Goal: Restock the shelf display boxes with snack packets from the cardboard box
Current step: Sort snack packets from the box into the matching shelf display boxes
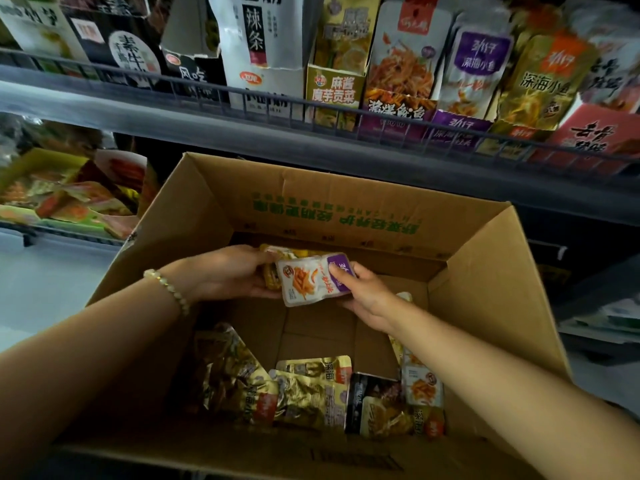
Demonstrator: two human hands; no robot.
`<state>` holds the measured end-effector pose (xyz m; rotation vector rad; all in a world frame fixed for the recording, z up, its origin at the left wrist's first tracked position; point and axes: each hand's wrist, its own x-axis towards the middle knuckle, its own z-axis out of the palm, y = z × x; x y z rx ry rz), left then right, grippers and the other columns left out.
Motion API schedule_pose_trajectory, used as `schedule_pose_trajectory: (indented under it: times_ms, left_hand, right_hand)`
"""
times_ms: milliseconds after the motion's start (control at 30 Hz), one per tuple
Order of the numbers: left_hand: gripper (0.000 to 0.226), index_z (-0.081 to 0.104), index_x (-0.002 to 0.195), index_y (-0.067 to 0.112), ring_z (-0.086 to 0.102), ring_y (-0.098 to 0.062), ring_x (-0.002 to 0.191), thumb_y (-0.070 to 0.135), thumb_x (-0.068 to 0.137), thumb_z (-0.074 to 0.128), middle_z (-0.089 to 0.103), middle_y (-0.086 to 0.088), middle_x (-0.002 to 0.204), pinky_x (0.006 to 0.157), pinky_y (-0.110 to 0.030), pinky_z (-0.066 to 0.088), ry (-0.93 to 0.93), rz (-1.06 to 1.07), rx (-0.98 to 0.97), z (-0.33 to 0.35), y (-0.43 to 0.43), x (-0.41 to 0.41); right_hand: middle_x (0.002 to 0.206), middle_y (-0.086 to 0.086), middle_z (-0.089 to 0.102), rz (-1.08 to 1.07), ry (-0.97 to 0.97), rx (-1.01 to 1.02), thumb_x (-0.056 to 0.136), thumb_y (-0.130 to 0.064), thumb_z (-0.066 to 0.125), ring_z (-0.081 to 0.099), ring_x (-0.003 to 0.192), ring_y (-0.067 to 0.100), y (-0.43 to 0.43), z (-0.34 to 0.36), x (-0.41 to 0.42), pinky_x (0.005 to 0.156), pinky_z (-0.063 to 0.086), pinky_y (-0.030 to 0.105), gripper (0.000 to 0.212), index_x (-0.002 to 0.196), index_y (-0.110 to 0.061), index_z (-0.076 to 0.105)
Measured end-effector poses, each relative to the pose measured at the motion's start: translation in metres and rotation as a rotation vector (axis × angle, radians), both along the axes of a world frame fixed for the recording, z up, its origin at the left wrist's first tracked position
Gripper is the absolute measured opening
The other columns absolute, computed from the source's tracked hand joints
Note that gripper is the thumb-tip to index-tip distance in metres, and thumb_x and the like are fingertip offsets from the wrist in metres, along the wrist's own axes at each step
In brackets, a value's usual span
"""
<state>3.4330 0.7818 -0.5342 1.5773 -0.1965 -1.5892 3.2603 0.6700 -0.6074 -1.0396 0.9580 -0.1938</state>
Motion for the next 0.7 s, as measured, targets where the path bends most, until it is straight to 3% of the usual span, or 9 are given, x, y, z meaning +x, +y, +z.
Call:
schedule_pose_trajectory:
  times_ms: [133,233,300,367,467,533,600,700]
  left_hand:
    - [0.045,0.060,0.108,0.013,0.069,-0.024,0.086,0.053,0.088,0.057,0.072,-0.010,0.096,0.068,-0.033,0.055,-0.150,-0.383,0.084,0.010,0.013,0.005]
    - [0.044,0.066,0.109,0.010,0.073,-0.021,0.088,0.042,0.080,0.071,0.075,-0.008,0.097,0.071,-0.031,0.059,-0.305,-0.640,0.138,-0.015,0.024,-0.002]
    - [0.033,0.066,0.104,0.009,0.073,-0.019,0.082,0.033,0.083,0.071,0.075,-0.008,0.092,0.073,-0.030,0.060,-0.393,-0.594,0.161,-0.037,0.032,-0.006]
    - [0.018,0.065,0.096,0.010,0.071,-0.015,0.070,0.024,0.086,0.069,0.074,-0.007,0.090,0.063,-0.024,0.058,-0.467,-0.438,0.142,-0.053,0.040,-0.009]
    - [0.016,0.061,0.103,0.009,0.066,-0.017,0.079,0.017,0.089,0.065,0.069,-0.006,0.096,0.065,-0.022,0.053,-0.539,-0.286,0.088,-0.060,0.045,-0.011]
    - [0.019,0.058,0.108,0.011,0.063,-0.013,0.077,0.015,0.091,0.063,0.067,-0.002,0.093,0.062,-0.018,0.050,-0.551,-0.270,0.044,-0.061,0.045,-0.012]
    - [0.024,0.057,0.113,0.010,0.065,-0.018,0.085,0.015,0.091,0.063,0.067,-0.006,0.102,0.067,-0.020,0.050,-0.562,-0.264,0.024,-0.061,0.044,-0.012]
    - [0.026,0.056,0.116,0.012,0.065,-0.022,0.092,0.016,0.091,0.062,0.066,-0.006,0.103,0.069,-0.022,0.050,-0.572,-0.278,0.029,-0.062,0.045,-0.009]
  right_hand:
    - [0.099,0.005,0.066,0.120,-0.018,-0.126,0.089,-0.019,0.065,0.062,0.096,0.019,0.010,0.015,-0.003,0.089,0.050,0.034,0.013,0.095,-0.017,0.054]
    - [0.093,0.003,0.064,0.259,0.030,-0.294,0.085,-0.020,0.070,0.061,0.085,0.016,0.026,0.010,-0.001,0.078,0.049,0.028,0.021,0.088,-0.018,0.049]
    - [0.105,0.007,0.063,0.300,0.091,-0.310,0.086,-0.025,0.069,0.059,0.091,0.016,0.036,-0.005,-0.007,0.081,0.049,0.029,0.026,0.097,-0.019,0.045]
    - [0.118,0.008,0.056,0.416,0.197,-0.292,0.086,-0.032,0.068,0.055,0.104,0.017,0.045,-0.022,-0.020,0.087,0.047,0.030,0.042,0.113,-0.019,0.039]
    - [0.133,0.008,0.045,0.949,0.505,-0.746,0.077,-0.049,0.073,0.039,0.128,0.024,0.051,-0.043,-0.037,0.104,0.035,0.037,0.075,0.133,-0.015,0.038]
    - [0.145,0.009,0.036,1.159,0.596,-1.011,0.075,-0.056,0.071,0.024,0.138,0.027,0.056,-0.046,-0.039,0.112,0.021,0.037,0.086,0.140,-0.012,0.036]
    - [0.146,0.008,0.034,1.214,0.633,-1.100,0.074,-0.059,0.070,0.019,0.139,0.028,0.058,-0.048,-0.040,0.114,0.014,0.037,0.082,0.135,-0.010,0.043]
    - [0.135,0.007,0.037,1.197,0.641,-1.123,0.073,-0.056,0.072,0.023,0.132,0.026,0.065,-0.052,-0.048,0.111,0.015,0.037,0.066,0.118,-0.011,0.055]
